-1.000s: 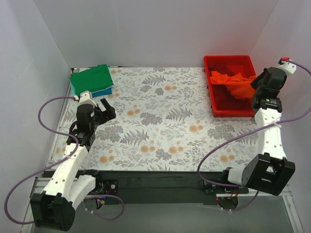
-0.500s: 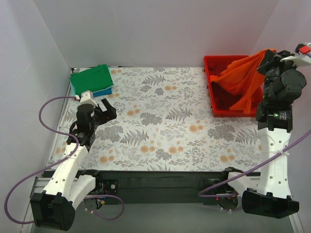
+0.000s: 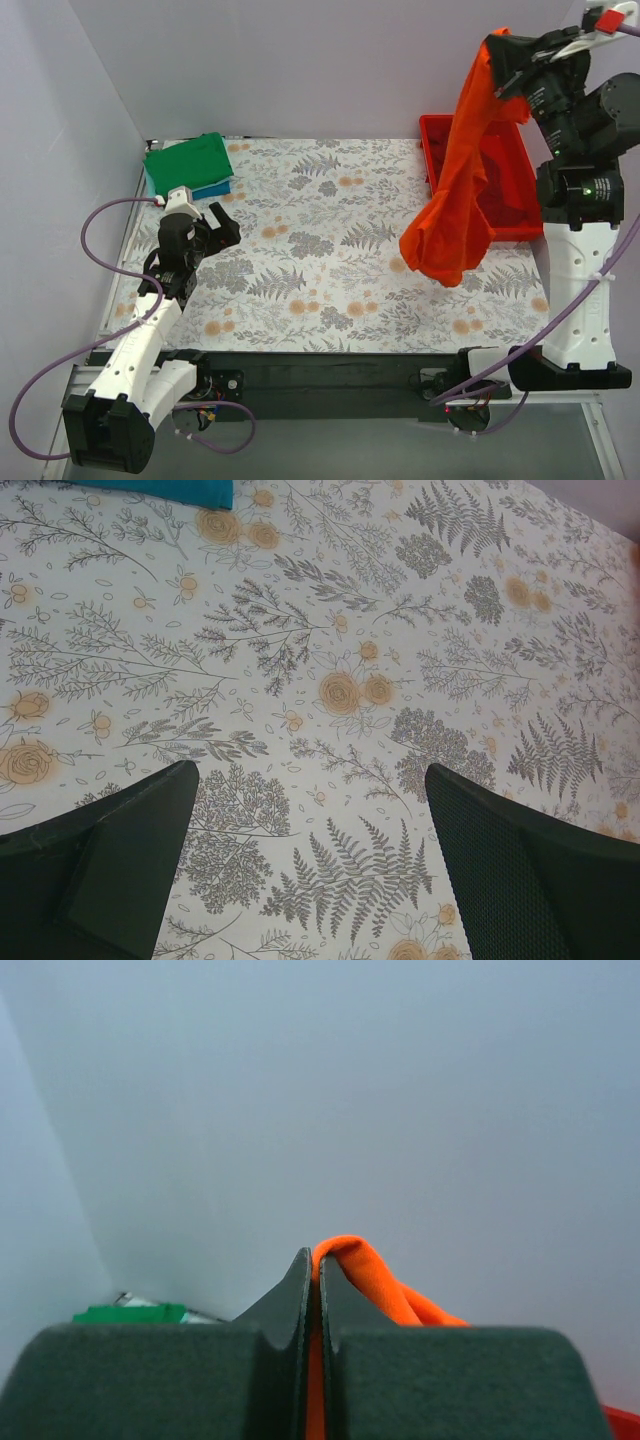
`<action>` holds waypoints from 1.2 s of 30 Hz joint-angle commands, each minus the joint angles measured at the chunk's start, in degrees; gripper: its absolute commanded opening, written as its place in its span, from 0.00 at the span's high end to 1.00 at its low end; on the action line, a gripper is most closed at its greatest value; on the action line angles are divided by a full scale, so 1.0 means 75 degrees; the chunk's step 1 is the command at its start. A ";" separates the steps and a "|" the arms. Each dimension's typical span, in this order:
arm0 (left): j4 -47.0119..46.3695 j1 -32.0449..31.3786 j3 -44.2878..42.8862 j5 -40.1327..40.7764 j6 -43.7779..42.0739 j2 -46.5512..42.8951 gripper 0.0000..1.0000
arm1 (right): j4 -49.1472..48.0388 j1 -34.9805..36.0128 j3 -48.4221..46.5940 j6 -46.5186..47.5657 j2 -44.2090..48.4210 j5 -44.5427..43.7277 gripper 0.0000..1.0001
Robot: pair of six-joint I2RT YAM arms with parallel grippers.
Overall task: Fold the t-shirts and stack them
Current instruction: Move the tshirt to the center of the board
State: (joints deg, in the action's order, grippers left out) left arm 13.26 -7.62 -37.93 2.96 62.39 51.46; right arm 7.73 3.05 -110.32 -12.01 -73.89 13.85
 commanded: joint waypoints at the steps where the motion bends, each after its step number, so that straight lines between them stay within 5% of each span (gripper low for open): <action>1: -0.0115 -0.0027 0.0019 0.0062 -0.0104 -0.0030 0.04 | 0.0246 0.0647 -0.0606 0.0617 -0.0156 0.0451 0.99; 12: -0.0127 -0.0027 0.0042 0.0273 -0.0127 0.0017 0.04 | 0.0728 0.4138 -0.0350 0.1941 -0.0438 -0.1481 0.99; 17: -0.0127 -0.0027 0.0054 0.0390 -0.0116 0.0006 0.04 | 0.0494 0.5181 0.1076 0.1802 -0.0051 -0.2989 0.99; 22: -0.0115 -0.0027 0.0030 0.0367 -0.0197 0.0076 0.05 | 0.0399 0.5242 0.2916 0.0841 0.0581 -0.4025 0.99; 23: -0.0138 -0.0027 0.0065 0.0367 -0.0302 0.0053 0.05 | 0.0411 0.5242 0.3733 0.0677 0.0698 -0.4304 0.87; 25: -0.0139 -0.0051 0.0100 0.0495 -0.0385 -0.0029 0.07 | 0.0458 0.5253 0.4744 0.0056 0.1003 -0.4808 0.46; 28: -0.0010 -0.0518 0.0171 0.1045 -0.0491 -0.0158 0.07 | 0.0575 0.5242 0.6386 -0.0635 0.1401 -0.5782 0.22; 36: 0.0974 -0.3061 0.0053 0.2206 0.0876 0.0099 0.08 | 0.0646 0.5008 0.8638 -0.1422 0.2479 -0.5257 0.16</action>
State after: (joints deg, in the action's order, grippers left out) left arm 16.80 -27.79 -37.10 14.50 63.29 51.96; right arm 16.34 41.28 -46.63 -18.83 -59.16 -25.12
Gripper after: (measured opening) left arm 0.923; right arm 0.847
